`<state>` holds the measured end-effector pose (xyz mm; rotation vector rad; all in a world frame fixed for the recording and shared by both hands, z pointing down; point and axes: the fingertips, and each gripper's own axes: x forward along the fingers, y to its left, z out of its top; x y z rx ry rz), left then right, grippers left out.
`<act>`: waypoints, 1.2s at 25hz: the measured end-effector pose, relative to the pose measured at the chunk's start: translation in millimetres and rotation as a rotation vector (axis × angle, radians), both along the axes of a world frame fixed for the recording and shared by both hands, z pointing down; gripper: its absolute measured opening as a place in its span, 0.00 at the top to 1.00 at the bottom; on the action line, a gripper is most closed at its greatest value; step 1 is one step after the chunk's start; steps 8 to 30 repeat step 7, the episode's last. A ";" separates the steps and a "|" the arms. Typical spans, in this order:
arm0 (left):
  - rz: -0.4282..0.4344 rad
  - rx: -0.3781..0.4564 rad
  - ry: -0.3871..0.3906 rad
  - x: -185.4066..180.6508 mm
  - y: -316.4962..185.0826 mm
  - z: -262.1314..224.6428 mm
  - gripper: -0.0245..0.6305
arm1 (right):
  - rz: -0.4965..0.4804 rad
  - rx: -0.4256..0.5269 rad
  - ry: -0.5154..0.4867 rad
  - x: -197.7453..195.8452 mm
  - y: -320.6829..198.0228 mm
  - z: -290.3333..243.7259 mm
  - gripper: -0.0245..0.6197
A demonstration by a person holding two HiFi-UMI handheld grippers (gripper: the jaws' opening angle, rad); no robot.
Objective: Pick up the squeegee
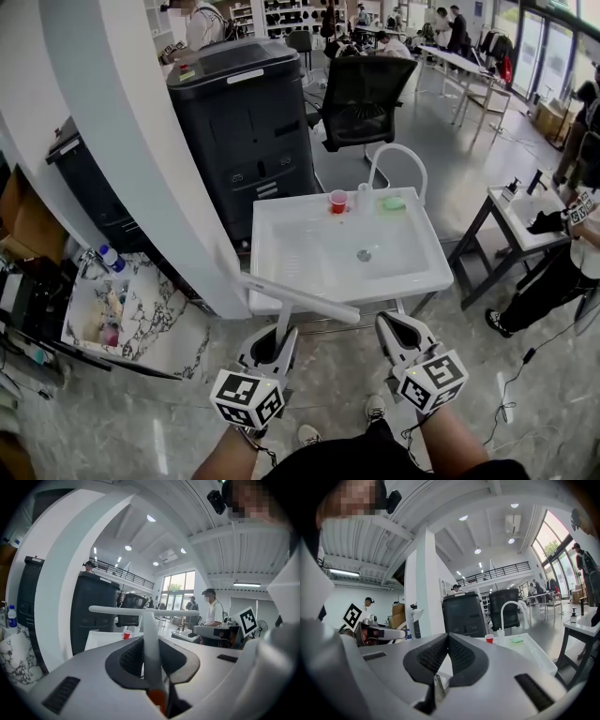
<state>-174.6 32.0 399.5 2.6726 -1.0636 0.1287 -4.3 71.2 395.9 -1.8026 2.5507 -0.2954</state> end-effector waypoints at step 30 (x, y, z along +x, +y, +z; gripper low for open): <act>-0.002 -0.002 -0.004 4.2 3.0 -4.9 0.85 | -0.007 -0.003 0.000 3.3 2.8 -4.6 0.94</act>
